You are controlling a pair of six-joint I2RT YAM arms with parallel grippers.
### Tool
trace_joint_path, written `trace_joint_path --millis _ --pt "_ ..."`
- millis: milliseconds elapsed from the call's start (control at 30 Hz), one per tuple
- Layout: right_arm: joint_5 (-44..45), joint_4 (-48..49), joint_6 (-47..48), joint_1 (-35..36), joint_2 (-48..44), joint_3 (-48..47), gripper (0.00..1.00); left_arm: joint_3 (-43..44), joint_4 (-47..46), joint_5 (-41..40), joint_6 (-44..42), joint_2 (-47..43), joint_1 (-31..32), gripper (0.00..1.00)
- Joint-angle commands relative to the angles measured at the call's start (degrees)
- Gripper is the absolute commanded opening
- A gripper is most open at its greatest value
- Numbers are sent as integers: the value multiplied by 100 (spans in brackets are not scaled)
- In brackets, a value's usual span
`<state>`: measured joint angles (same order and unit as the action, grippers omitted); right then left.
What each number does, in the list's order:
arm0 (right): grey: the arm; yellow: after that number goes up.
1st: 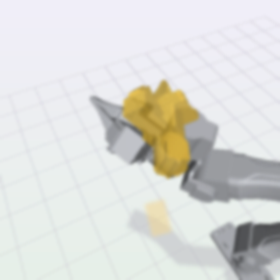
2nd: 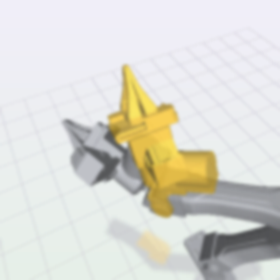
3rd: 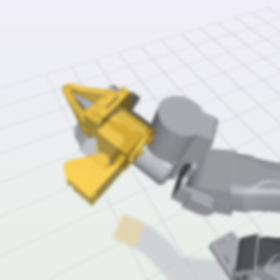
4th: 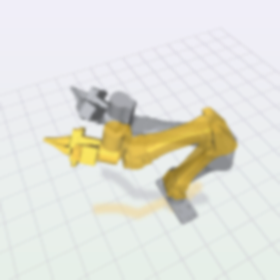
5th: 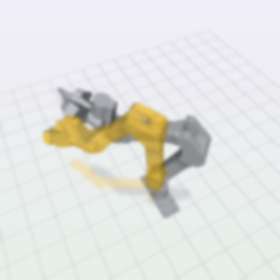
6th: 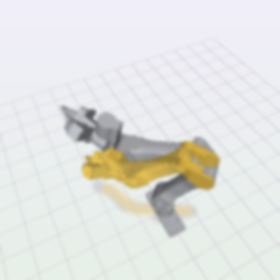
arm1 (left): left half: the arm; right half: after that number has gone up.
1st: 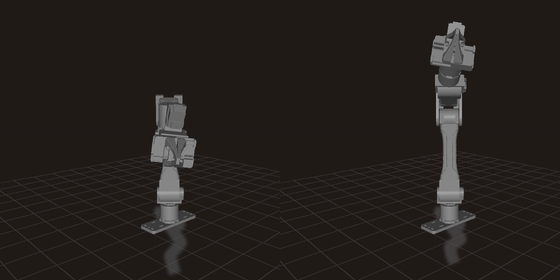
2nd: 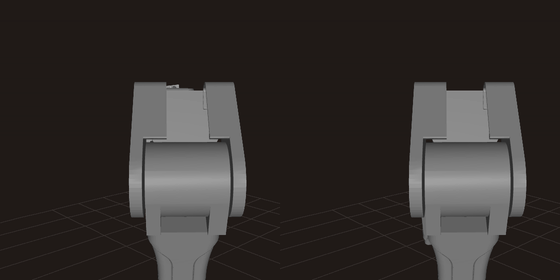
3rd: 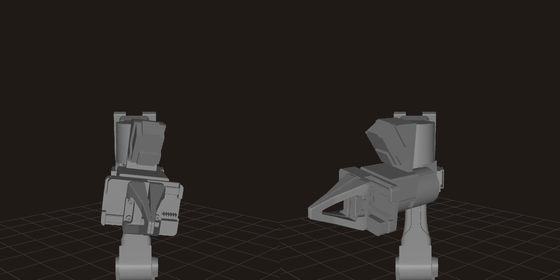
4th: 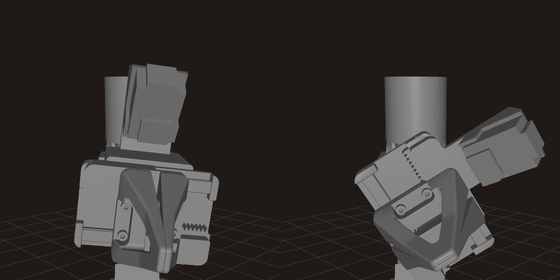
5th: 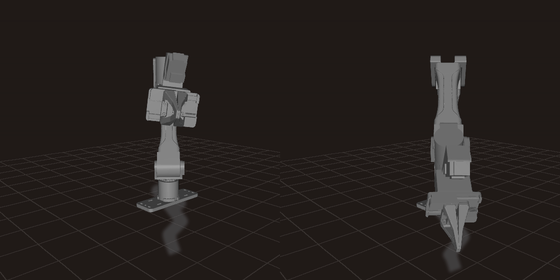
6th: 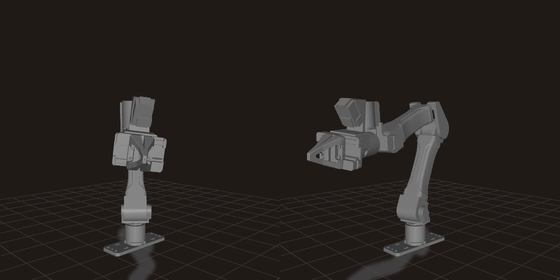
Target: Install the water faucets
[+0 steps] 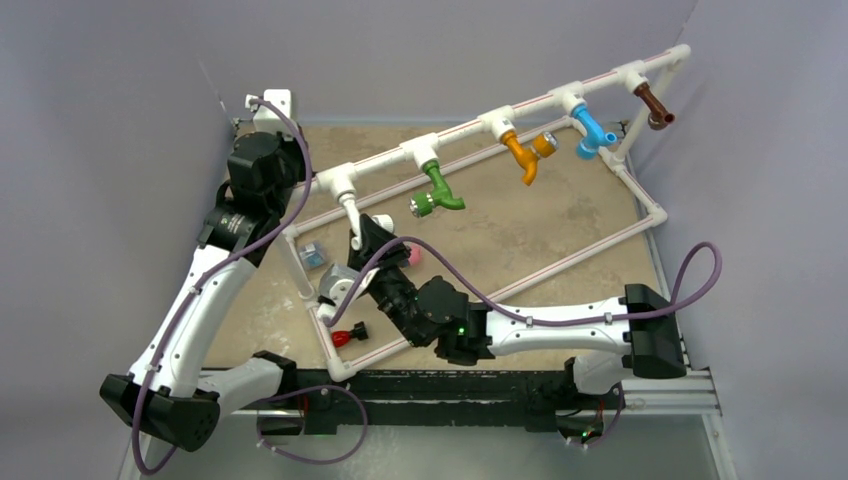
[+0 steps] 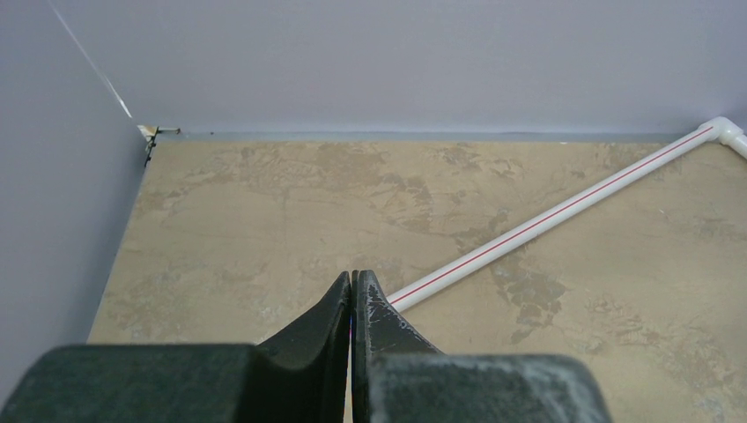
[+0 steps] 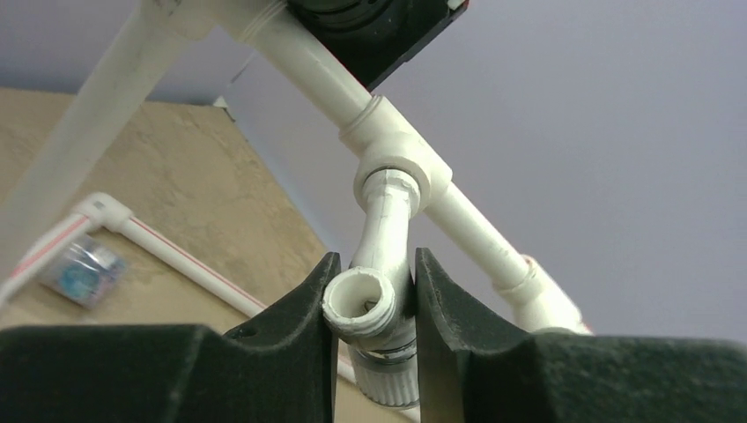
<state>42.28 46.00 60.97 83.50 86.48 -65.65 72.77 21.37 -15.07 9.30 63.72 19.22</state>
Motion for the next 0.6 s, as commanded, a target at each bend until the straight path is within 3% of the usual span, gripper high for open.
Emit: trace_joint_path --millis 0,300,567 --pt "424 428 -3018 -176 -179 -440 0 -413 1291 593 191 237 266 0" --pt "784 1092 -6408 -185 -231 -160 0 -422 1291 610 186 233 266 0" --pt "875 1669 -7327 -185 -224 -76 0 -428 1291 659 186 193 266 0"
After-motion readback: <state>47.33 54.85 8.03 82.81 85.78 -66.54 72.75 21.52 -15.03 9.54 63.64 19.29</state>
